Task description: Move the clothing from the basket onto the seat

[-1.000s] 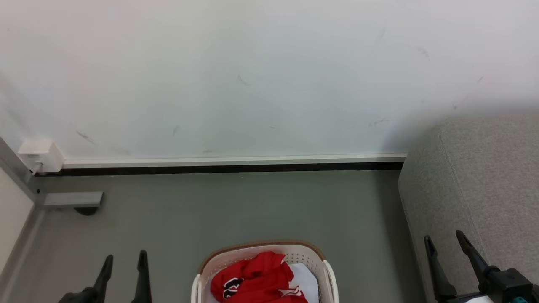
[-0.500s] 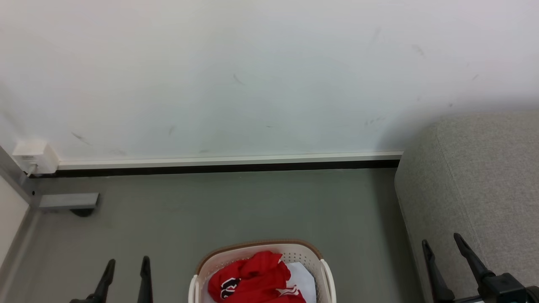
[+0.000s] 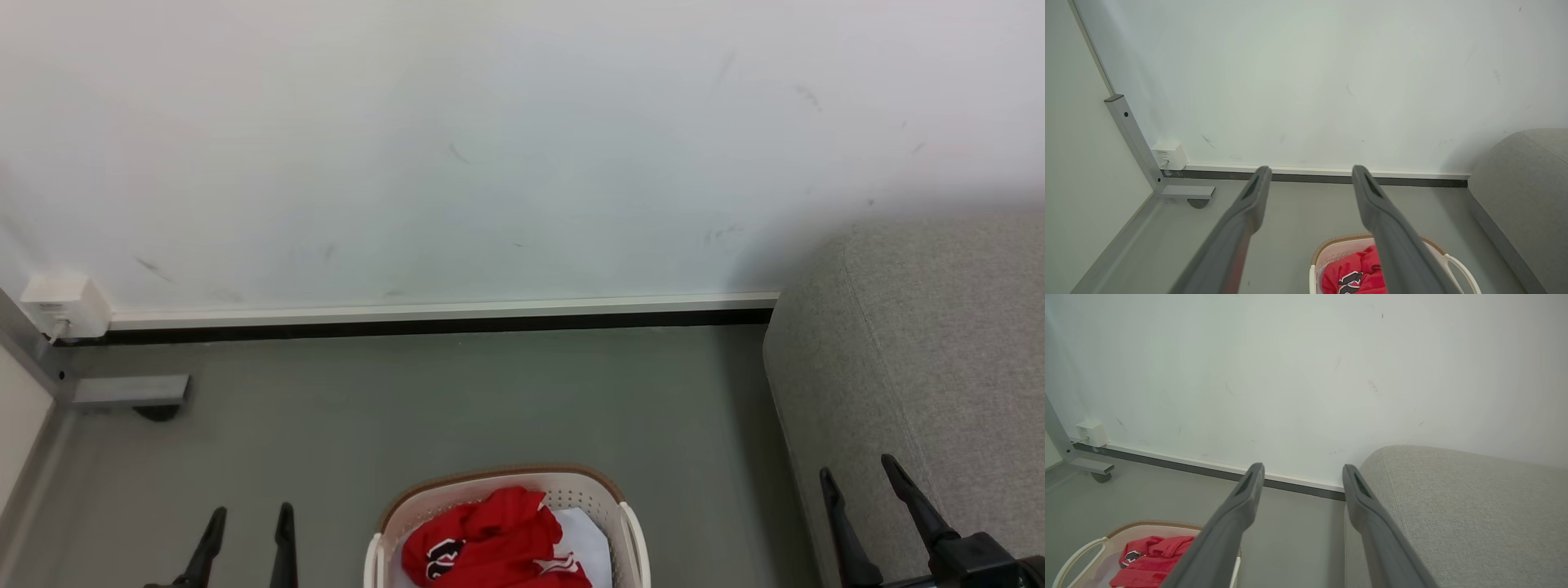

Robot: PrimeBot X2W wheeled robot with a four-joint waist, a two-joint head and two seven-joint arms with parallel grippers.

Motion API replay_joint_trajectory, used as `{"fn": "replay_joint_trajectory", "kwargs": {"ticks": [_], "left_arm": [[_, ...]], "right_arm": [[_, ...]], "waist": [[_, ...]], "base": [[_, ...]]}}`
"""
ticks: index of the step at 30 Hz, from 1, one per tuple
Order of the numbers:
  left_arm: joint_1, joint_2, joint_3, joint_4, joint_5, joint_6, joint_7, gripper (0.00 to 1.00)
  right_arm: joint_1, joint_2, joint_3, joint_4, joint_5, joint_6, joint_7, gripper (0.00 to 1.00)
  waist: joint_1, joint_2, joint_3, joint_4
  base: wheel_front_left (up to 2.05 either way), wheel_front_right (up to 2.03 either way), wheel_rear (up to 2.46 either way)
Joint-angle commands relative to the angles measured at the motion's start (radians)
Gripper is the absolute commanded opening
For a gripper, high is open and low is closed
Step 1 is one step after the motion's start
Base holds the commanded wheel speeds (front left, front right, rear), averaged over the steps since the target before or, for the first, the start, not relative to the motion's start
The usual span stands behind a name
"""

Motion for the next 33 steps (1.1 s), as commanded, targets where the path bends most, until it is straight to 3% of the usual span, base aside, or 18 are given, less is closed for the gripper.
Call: {"fn": "replay_joint_trajectory", "kwargs": {"ticks": [1,19,26,33], "left_arm": [[0.004,0.002,0.007,0.004,0.002,-0.004,-0.001,1.00],[-0.035,-0.003,0.010,0.016,-0.016,-0.030,-0.001,1.00],[-0.130,-0.004,-0.066,0.064,-0.009,-0.048,-0.001,1.00],[-0.298,0.003,-0.172,0.224,0.023,-0.060,-0.001,1.00]], "right_arm": [[0.010,-0.008,-0.004,0.001,0.012,0.003,-0.003,1.00],[-0.021,-0.010,0.005,-0.012,0.021,0.003,-0.002,1.00],[-0.083,-0.011,-0.004,-0.057,0.033,0.003,-0.002,1.00],[-0.169,-0.014,-0.014,-0.094,0.045,0.003,-0.002,1.00]], "waist": [[0.0000,-0.0001,0.000,0.001],[0.0000,-0.0001,0.036,-0.030],[0.0000,-0.0001,0.157,-0.059],[0.0000,-0.0001,0.311,-0.098]], "base": [[0.00,0.00,0.00],[0.00,0.00,0.00],[0.00,0.00,0.00],[0.00,0.00,0.00]]}}
